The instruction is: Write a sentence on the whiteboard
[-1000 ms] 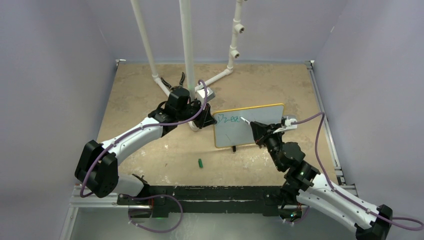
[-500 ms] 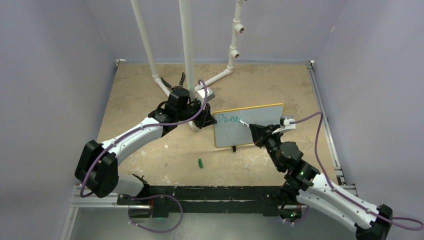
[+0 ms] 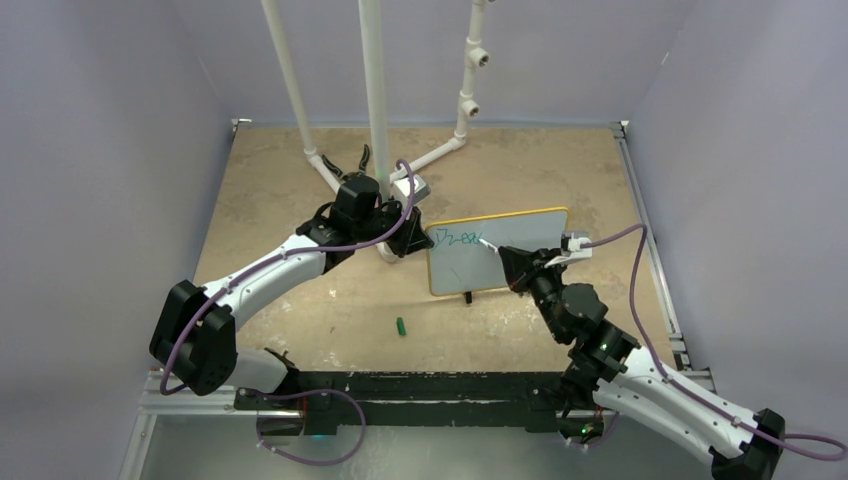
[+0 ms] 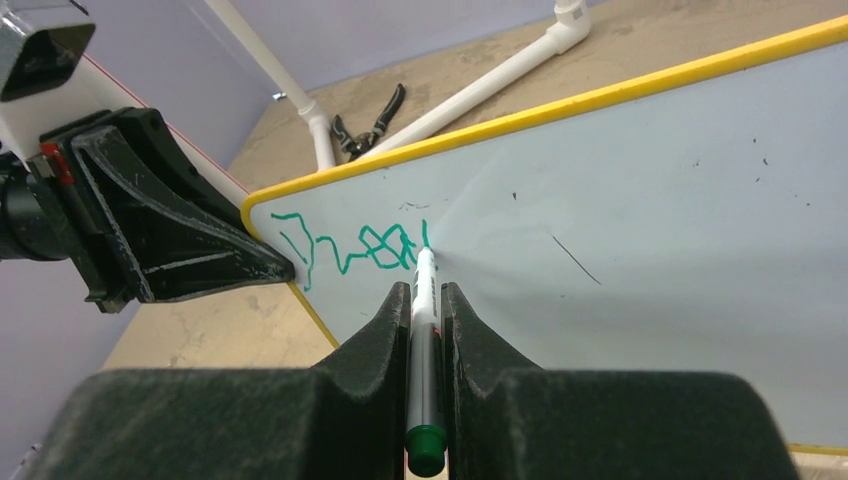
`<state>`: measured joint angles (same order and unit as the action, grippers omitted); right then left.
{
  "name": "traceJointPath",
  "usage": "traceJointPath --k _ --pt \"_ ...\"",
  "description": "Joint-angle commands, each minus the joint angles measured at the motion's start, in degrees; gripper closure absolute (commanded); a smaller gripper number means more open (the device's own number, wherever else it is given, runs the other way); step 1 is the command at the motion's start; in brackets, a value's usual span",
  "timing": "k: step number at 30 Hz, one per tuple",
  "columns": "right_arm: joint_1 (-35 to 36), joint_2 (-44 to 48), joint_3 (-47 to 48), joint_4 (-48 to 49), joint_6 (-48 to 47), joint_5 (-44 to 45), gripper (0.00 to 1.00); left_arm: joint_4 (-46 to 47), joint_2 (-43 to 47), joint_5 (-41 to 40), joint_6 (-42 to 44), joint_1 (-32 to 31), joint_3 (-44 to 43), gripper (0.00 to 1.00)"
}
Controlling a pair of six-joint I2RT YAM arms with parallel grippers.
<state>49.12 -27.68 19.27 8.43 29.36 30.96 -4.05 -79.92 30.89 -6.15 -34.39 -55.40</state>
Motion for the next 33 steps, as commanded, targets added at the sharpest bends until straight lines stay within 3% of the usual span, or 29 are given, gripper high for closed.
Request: traceJointPath --k 1,9,27,33 --pt "-0.08 0.48 0.69 4.91 -1.82 3.28 1.0 1.01 0.29 -2.07 2.02 0.9 0.32 1.0" --pt "-0.08 1.14 0.36 4.13 -0.87 5.33 1.0 1.07 0.29 -2.07 2.01 0.84 0.36 1.0" --pt "-0.08 1.44 0.76 -7.41 5.31 5.98 1.0 1.07 0.29 -1.98 1.98 0.86 0.42 1.0" --pt "-0.06 1.95 0.25 -6.12 5.22 6.02 1.0 1.07 0.38 -1.89 2.0 0.88 0.33 1.0"
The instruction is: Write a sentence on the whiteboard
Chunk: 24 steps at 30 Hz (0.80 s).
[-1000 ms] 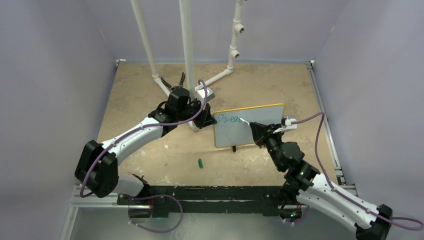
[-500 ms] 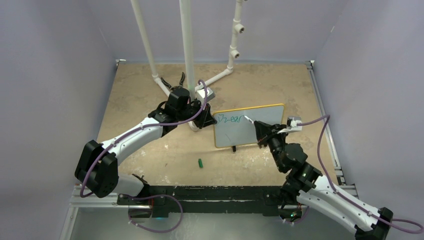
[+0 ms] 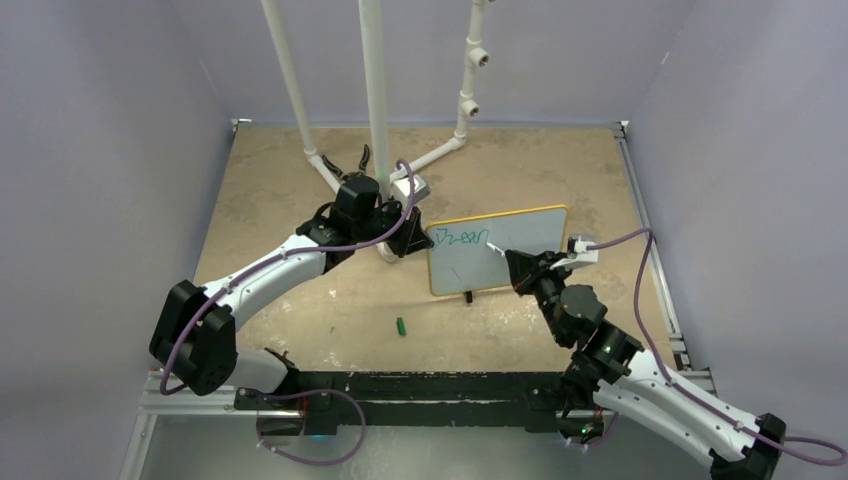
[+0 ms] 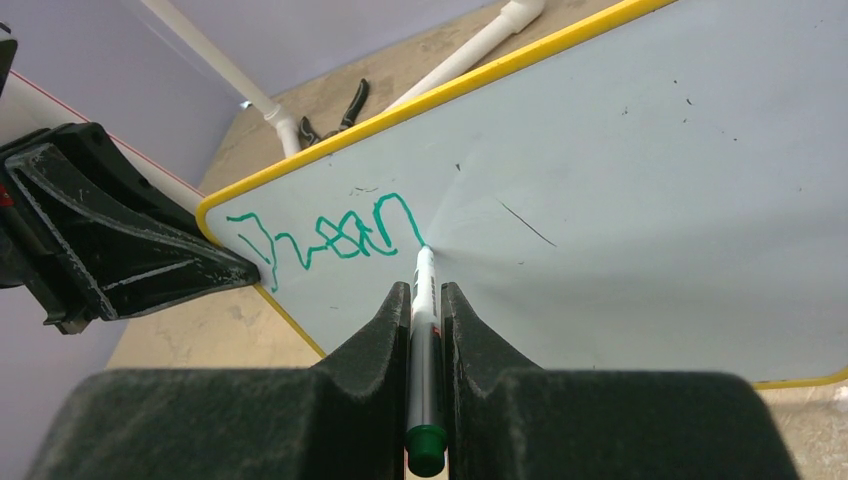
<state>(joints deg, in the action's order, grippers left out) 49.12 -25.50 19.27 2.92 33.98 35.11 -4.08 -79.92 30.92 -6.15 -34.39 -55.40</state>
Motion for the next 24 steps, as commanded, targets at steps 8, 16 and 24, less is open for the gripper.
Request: traceJointPath --k 8,16,24 --pt "-0.08 -1.31 0.68 6.18 -2.66 2.31 1.0 1.01 0.38 -1.91 2.01 0.9 0.34 1.0" --pt "-0.08 -0.01 0.51 8.63 -3.7 3.65 1.0 1.1 0.36 -1.92 2.02 0.86 0.33 1.0" --pt "-0.08 1.36 0.33 5.2 -2.24 5.88 1.0 1.09 0.27 -1.91 2.02 0.88 0.43 1.0"
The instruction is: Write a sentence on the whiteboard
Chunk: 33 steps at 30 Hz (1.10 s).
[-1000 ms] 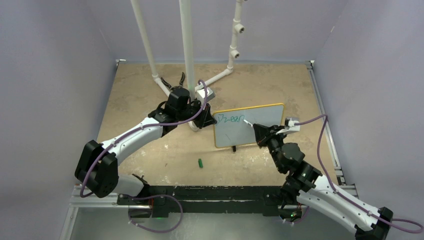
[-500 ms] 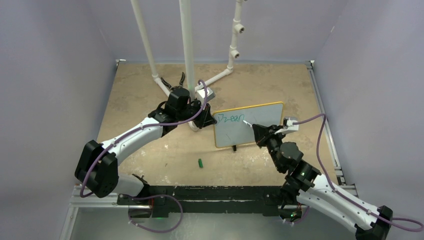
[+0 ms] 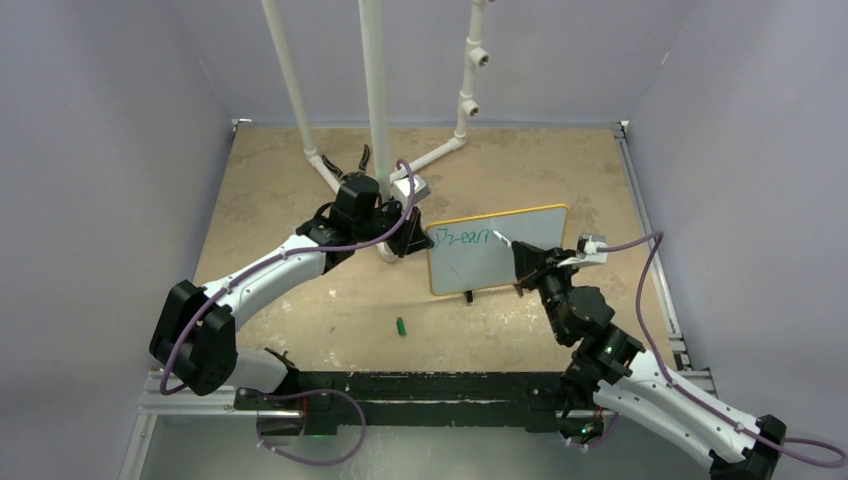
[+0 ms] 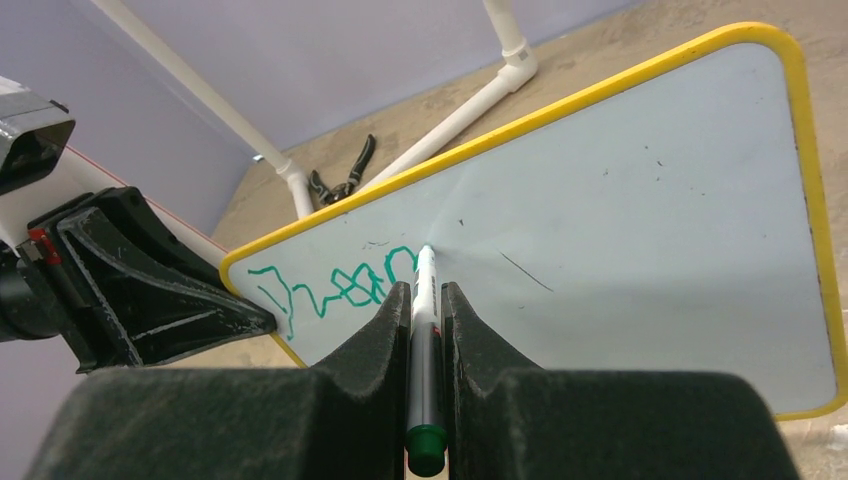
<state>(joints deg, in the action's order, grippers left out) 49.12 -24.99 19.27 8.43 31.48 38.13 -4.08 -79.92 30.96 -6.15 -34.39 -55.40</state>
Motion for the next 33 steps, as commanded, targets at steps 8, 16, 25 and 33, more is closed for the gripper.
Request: traceJointPath --k 8,16,25,33 --pt "-0.08 -0.13 0.25 -4.85 3.75 2.41 1.0 1.11 0.29 -1.87 1.98 0.91 0.43 1.0" --pt "-0.08 0.76 -0.02 -8.25 6.23 2.2 1.0 1.14 0.38 -1.87 1.97 0.9 0.37 1.0" --pt "-0.08 2.78 -0.03 -6.29 4.17 0.0 1.0 1.13 0.5 -2.03 2.02 0.84 0.38 1.0" --pt "-0.08 8.07 -1.29 -5.31 2.0 0.76 1.0 1.1 0.58 -2.04 2.09 0.91 0.39 1.0"
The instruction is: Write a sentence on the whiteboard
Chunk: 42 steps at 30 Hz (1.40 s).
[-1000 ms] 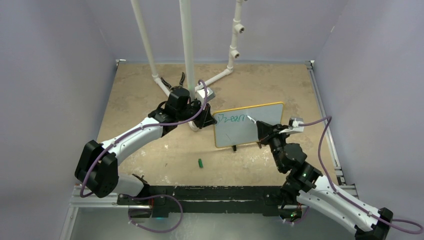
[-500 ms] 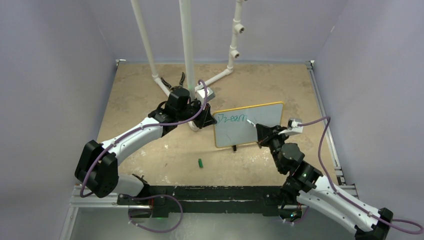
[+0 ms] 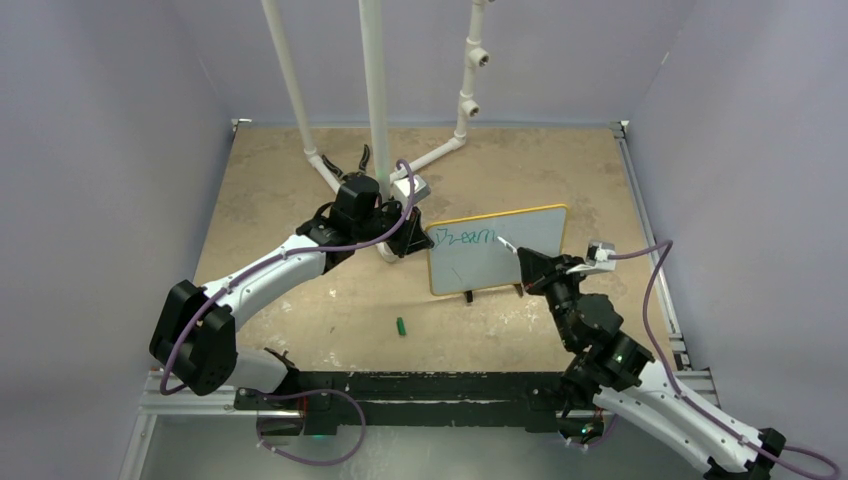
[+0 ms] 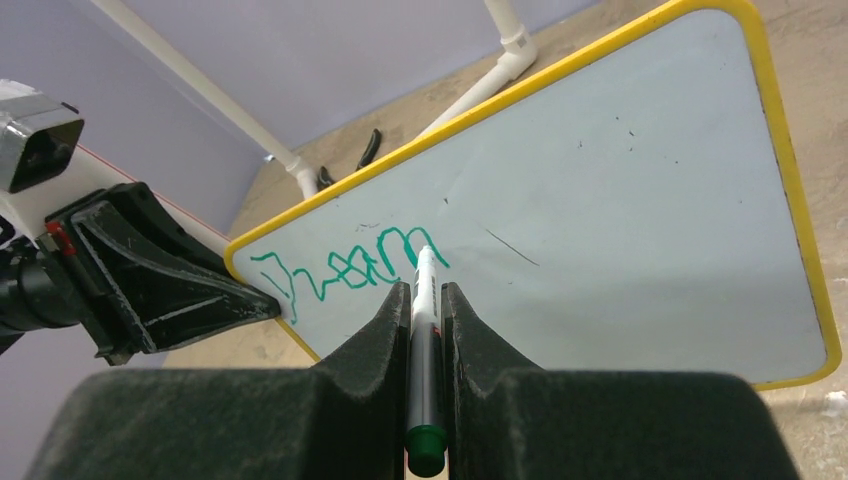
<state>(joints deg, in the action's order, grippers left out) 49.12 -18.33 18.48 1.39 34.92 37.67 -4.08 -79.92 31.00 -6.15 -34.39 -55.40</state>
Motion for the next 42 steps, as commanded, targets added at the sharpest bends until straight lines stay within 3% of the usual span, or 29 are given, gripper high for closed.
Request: traceJointPath --k 1,21,42 --pt "-0.08 1.45 -0.47 1.69 -1.51 2.05 1.0 1.09 0.56 -2.09 2.1 0.88 0.37 1.0" --pt "-0.08 -0.64 0.14 6.57 -4.49 6.0 1.0 1.18 0.38 -1.74 2.11 0.88 0.46 1.0" --pt "-0.08 -4.78 0.12 7.19 -4.77 2.88 1.0 1.13 0.38 -1.69 2.04 0.87 0.46 1.0"
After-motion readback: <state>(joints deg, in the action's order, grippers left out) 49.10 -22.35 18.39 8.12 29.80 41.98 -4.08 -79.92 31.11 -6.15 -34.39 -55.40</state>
